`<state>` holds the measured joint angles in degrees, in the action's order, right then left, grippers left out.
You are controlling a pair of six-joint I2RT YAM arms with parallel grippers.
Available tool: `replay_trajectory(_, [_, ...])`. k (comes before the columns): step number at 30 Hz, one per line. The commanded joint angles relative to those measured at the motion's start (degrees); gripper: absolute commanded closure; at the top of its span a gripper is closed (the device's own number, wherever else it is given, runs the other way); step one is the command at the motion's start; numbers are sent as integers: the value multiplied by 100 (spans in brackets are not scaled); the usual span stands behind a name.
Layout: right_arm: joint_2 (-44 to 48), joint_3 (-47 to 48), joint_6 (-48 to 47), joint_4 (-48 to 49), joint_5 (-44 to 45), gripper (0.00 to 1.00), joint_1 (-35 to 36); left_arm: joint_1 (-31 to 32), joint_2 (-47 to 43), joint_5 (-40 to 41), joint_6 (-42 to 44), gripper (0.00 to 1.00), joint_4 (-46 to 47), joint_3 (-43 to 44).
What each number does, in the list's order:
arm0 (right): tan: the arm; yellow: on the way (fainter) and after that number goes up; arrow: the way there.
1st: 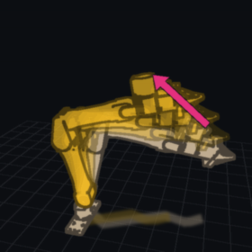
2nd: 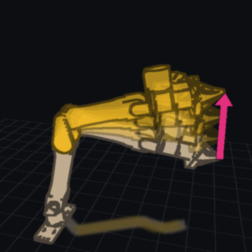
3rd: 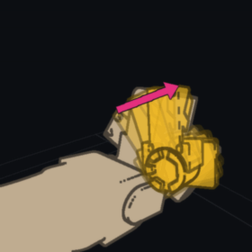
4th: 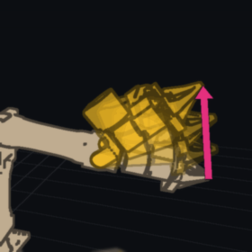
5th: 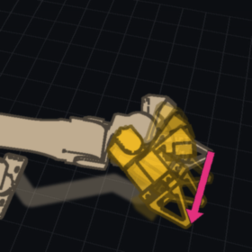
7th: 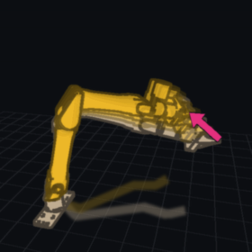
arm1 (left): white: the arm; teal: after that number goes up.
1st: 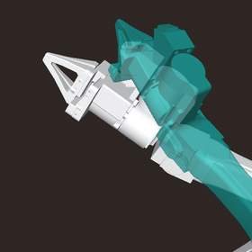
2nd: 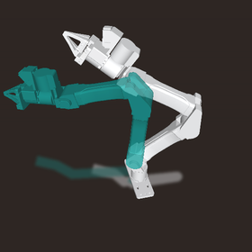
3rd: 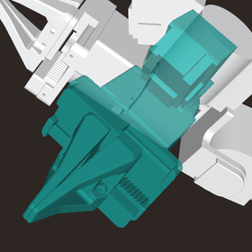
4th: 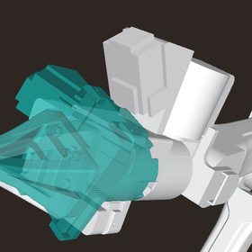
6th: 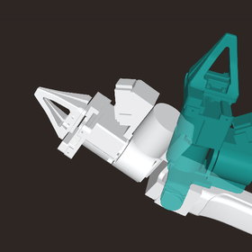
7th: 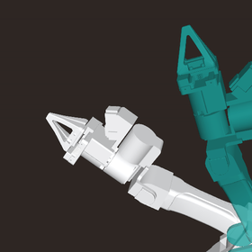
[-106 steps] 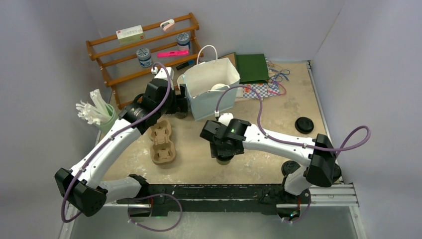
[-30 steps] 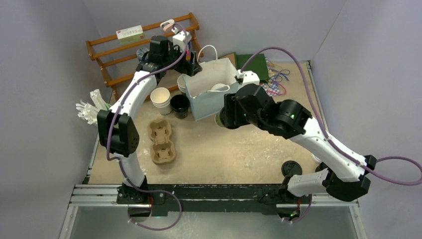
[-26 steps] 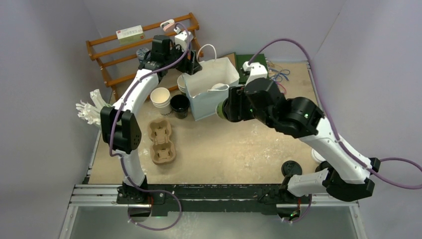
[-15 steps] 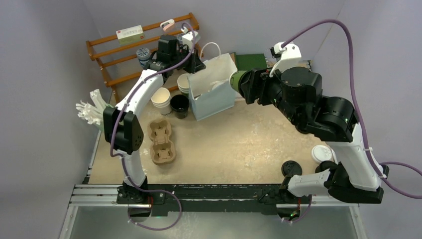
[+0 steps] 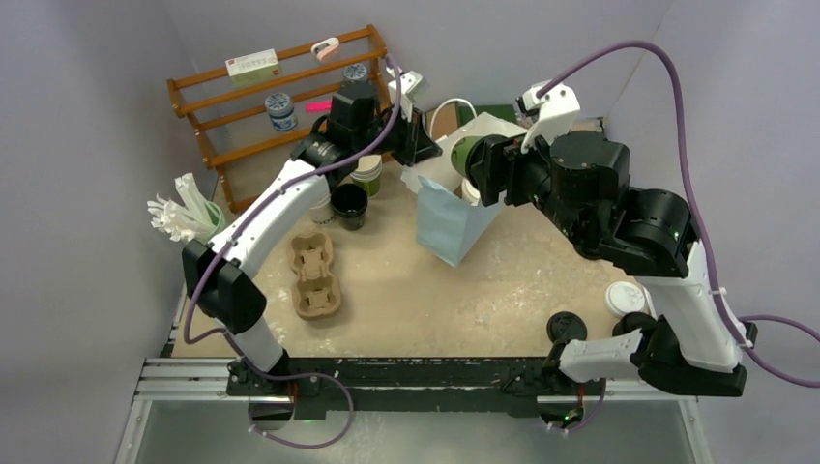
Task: Pack the takeout coffee
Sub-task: Place the coffee cup on the cup tray.
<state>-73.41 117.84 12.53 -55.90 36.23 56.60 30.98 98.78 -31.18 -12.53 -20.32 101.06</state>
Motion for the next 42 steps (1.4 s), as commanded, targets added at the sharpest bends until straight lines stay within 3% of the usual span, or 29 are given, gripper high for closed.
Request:
replay_trajectory(1, [313, -555, 210, -152, -462, 61, 0, 303, -681, 297, -842, 100, 742, -934])
replay_trajectory(5, [897, -1638, 505, -15, -565, 61, -5, 543, -1043, 380, -1027, 100, 1407, -1724])
replay_trajectory(11, [1170, -2559, 841, -153, -1184, 63, 0, 771, -1036, 3, -623, 100, 1309, -1818])
replay_trajectory(21, [1493, -4171, 1103, 691, -1913, 71, 12, 1150, -1196, -50, -70, 100, 1373, -1905])
replay_trajectory(30, [2161, -5784, 1489, 1831, -1873, 74, 200, 1450, -1682, -60, 619, 100, 1778, -2525])
replay_trajectory(35, [2025, -6159, 1709, 2239, -1565, 75, 426, 1689, -2045, -38, 412, 100, 2338, -3334])
replay_trajectory(42, [2076, -6723, 1597, 2643, -1451, 75, 483, 2020, -2121, 533, 610, 100, 2539, -3459])
